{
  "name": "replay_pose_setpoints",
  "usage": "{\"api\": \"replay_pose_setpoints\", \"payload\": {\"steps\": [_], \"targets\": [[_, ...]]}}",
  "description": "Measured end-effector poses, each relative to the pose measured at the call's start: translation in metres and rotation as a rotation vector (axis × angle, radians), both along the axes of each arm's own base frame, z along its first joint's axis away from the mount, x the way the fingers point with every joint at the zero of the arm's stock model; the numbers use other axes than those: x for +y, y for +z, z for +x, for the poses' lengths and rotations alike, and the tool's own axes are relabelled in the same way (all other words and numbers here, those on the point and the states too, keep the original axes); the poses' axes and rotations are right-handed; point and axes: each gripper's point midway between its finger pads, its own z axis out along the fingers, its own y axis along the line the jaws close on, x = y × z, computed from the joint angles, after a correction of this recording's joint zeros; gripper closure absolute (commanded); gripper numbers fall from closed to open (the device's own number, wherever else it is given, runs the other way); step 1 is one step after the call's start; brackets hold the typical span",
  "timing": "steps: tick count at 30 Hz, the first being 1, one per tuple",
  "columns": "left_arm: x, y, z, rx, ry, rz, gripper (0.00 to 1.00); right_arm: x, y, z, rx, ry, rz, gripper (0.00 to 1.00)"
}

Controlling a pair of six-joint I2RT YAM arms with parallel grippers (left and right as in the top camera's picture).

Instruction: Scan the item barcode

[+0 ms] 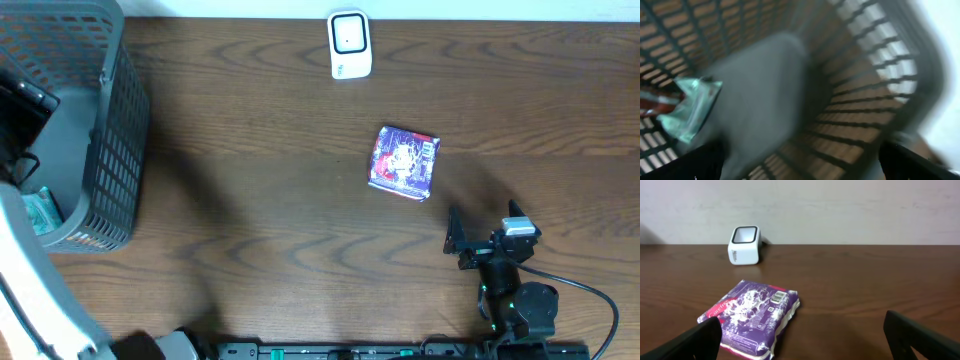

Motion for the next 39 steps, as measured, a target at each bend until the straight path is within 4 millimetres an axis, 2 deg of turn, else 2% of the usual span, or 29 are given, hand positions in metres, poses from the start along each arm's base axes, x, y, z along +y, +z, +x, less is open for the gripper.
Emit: {"api": "replay_pose_setpoints", "payload": {"steps": [3, 5, 6, 8, 12, 22, 32, 34, 37, 39], "targets": [[0.015, -0.048, -0.006, 0.155, 0.046, -0.066, 0.02, 0.000, 0.000, 0.000, 0.000, 0.000, 0.000, 0.01], [0.019, -0.086, -0.023, 0.311, 0.083, -0.134, 0.02, 0.000, 0.000, 0.000, 0.000, 0.000, 0.000, 0.01], [0.021, -0.092, -0.025, 0.332, 0.090, -0.141, 0.02, 0.000, 0.000, 0.000, 0.000, 0.000, 0.000, 0.01], [0.025, -0.121, -0.040, 0.457, 0.119, -0.191, 0.02, 0.000, 0.000, 0.000, 0.000, 0.000, 0.000, 0.01], [0.031, -0.156, -0.055, 0.600, 0.161, -0.250, 0.02, 0.000, 0.000, 0.000, 0.000, 0.000, 0.000, 0.01], [0.031, -0.196, -0.076, 0.784, 0.212, -0.295, 0.02, 0.000, 0.000, 0.000, 0.000, 0.000, 0.000, 0.01], [0.022, -0.231, -0.086, 0.866, 0.209, -0.345, 0.02, 0.000, 0.000, 0.000, 0.000, 0.000, 0.000, 0.01], [0.020, -0.234, -0.089, 0.878, 0.207, -0.351, 0.10, 0.000, 0.000, 0.000, 0.000, 0.000, 0.000, 0.01], [0.018, -0.237, -0.092, 0.888, 0.205, -0.357, 0.26, 0.000, 0.000, 0.000, 0.000, 0.000, 0.000, 0.01], [0.017, -0.239, -0.094, 0.894, 0.208, -0.361, 0.43, 0.000, 0.000, 0.000, 0.000, 0.000, 0.000, 0.01]]}}
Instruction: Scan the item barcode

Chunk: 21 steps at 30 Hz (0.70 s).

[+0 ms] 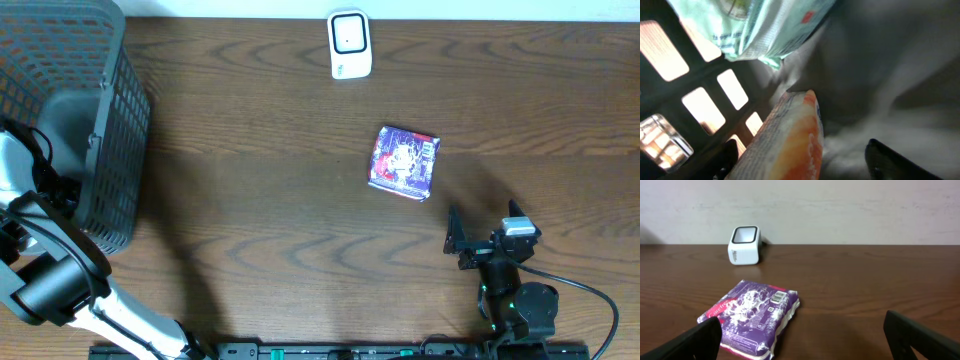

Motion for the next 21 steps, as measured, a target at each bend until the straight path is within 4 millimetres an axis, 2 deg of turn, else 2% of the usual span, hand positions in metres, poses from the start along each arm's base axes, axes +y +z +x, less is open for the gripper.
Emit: {"api": "replay_pose_setpoints", "payload": {"steps": [2, 4, 11, 14, 18, 20, 21], "targets": [[0.000, -0.001, -0.001, 0.003, 0.008, 0.001, 0.59, 0.000, 0.000, 0.000, 0.000, 0.000, 0.000, 0.01], [0.000, -0.001, -0.001, 0.004, 0.005, 0.000, 0.93, 0.000, 0.000, 0.000, 0.000, 0.000, 0.000, 0.01], [-0.006, -0.001, 0.001, -0.014, 0.013, -0.036, 0.93, 0.000, 0.000, 0.000, 0.000, 0.000, 0.000, 0.01], [-0.012, 0.004, 0.013, -0.071, 0.028, -0.078, 0.93, 0.000, 0.000, 0.000, 0.000, 0.000, 0.000, 0.01], [-0.012, 0.031, 0.041, -0.239, 0.036, -0.074, 0.93, 0.000, 0.000, 0.000, 0.000, 0.000, 0.000, 0.01], [-0.008, 0.057, 0.055, -0.348, 0.028, -0.032, 0.93, 0.000, 0.000, 0.000, 0.000, 0.000, 0.000, 0.01], [-0.005, 0.077, 0.063, -0.420, 0.021, 0.006, 0.93, 0.000, 0.000, 0.000, 0.000, 0.000, 0.000, 0.01]]}}
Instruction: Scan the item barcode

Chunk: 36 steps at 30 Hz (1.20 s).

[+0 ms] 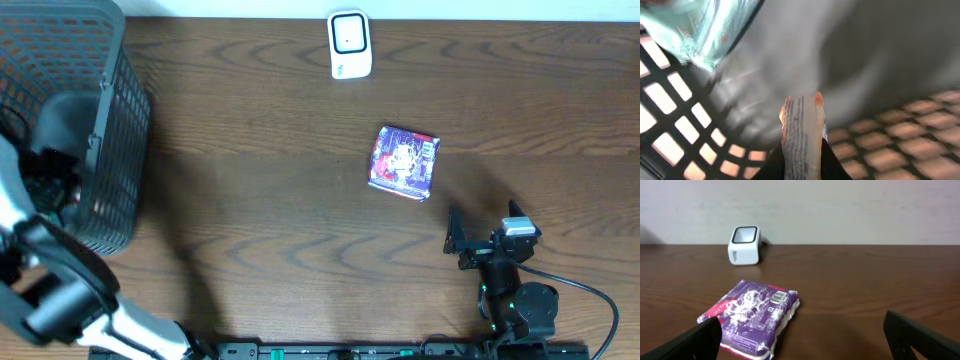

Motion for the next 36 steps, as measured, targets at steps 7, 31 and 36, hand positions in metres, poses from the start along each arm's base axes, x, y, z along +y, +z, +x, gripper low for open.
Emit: {"api": "replay_pose_setpoints", "payload": {"steps": [7, 31, 36], "targets": [[0.001, 0.141, 0.011, -0.426, 0.011, 0.280, 0.93, 0.000, 0.000, 0.000, 0.000, 0.000, 0.000, 0.01], [-0.288, 0.234, 0.047, -0.849, -1.113, 0.352, 0.93, 0.000, 0.000, 0.000, 0.000, 0.000, 0.000, 0.01], [-0.352, 0.189, 0.051, -0.751, -1.330, 0.239, 0.92, 0.000, 0.000, 0.000, 0.000, 0.000, 0.000, 0.01]]}}
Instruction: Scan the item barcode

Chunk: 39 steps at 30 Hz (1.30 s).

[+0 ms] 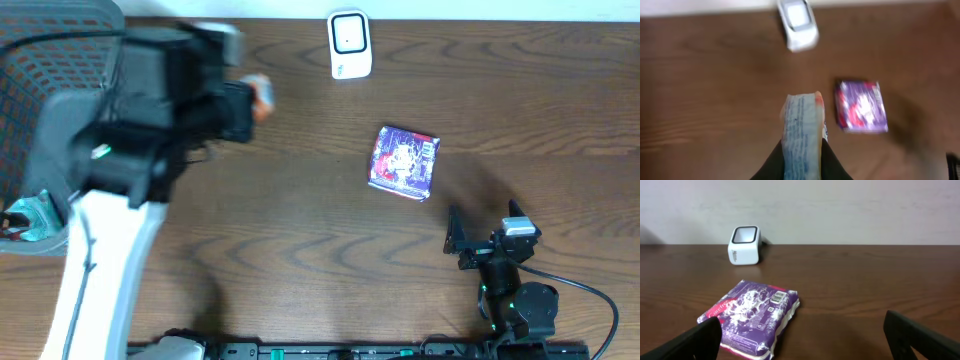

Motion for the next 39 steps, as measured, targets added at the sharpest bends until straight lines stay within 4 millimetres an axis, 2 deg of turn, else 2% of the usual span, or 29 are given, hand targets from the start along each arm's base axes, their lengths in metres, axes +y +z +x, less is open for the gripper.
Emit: {"api": "replay_pose_setpoints", "payload": {"steps": [3, 7, 11, 15, 19, 27, 33, 39], "targets": [[-0.032, -0.030, 0.003, 0.075, -0.085, 0.032, 0.93, 0.000, 0.000, 0.000, 0.000, 0.000, 0.000, 0.01], [-0.068, -0.080, 0.008, 0.199, -0.165, 0.081, 0.92, 0.000, 0.000, 0.000, 0.000, 0.000, 0.000, 0.01], [-0.091, -0.135, 0.010, 0.334, -0.201, 0.131, 0.93, 0.000, 0.000, 0.000, 0.000, 0.000, 0.000, 0.01], [-0.109, -0.186, 0.002, 0.489, -0.177, 0.160, 0.92, 0.000, 0.000, 0.000, 0.000, 0.000, 0.000, 0.01], [-0.125, -0.225, -0.018, 0.639, -0.120, 0.185, 0.93, 0.000, 0.000, 0.000, 0.000, 0.000, 0.000, 0.01], [-0.159, -0.263, -0.058, 0.800, -0.105, 0.208, 0.92, 0.000, 0.000, 0.000, 0.000, 0.000, 0.000, 0.01], [-0.185, -0.273, -0.064, 0.803, -0.096, 0.167, 0.93, 0.000, 0.000, 0.000, 0.000, 0.000, 0.000, 0.01], [-0.209, -0.273, -0.062, 0.807, -0.100, 0.077, 0.92, 0.000, 0.000, 0.000, 0.000, 0.000, 0.000, 0.01]]}}
